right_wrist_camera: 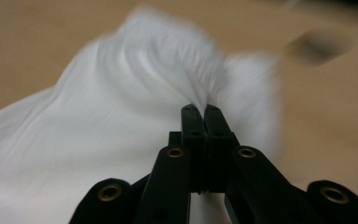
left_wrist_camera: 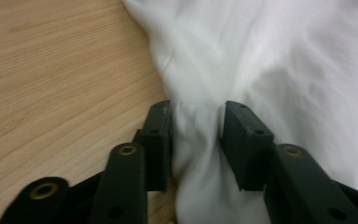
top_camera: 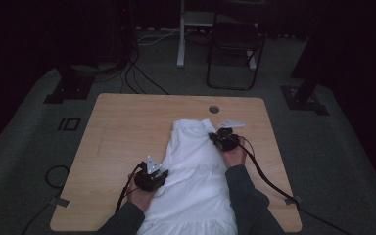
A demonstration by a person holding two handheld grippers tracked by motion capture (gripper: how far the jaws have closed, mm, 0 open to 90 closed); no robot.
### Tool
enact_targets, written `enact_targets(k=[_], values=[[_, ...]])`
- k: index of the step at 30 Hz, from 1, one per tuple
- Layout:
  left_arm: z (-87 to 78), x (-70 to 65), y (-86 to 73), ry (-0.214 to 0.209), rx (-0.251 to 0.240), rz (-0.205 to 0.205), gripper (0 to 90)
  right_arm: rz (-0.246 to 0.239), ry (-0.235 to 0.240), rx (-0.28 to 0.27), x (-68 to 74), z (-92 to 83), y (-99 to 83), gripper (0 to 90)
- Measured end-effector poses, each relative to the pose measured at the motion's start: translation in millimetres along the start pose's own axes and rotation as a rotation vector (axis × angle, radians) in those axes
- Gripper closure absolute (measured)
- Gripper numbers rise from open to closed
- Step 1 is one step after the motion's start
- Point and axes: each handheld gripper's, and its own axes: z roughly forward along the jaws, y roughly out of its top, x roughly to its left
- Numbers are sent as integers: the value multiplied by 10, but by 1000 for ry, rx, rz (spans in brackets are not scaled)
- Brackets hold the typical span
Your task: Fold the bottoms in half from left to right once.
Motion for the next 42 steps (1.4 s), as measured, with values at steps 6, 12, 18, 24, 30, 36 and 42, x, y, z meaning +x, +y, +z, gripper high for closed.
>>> enact_targets(k=[6,12,18,24,30,36,42], values=[[15,-38,7,-12,12,12,598,-8,-171,-26,-166,-67,-45,877],[16,-41,7,-9,10,15,597,123,-148,148,-350,280,-419,720],[15,-43,7,-7,13,15,592,154,-140,75,-409,138,-313,477],[5,-65,-3,4,12,10,591,136,-131,101,-381,240,-247,354],[-69,-136,-69,19,9,25,598,157,-145,151,-371,370,-364,522],[-251,-236,-230,8,15,-15,598,122,-128,116,-117,250,-502,723],[-435,-295,-365,-49,22,-15,571,82,-95,89,74,136,-628,742]])
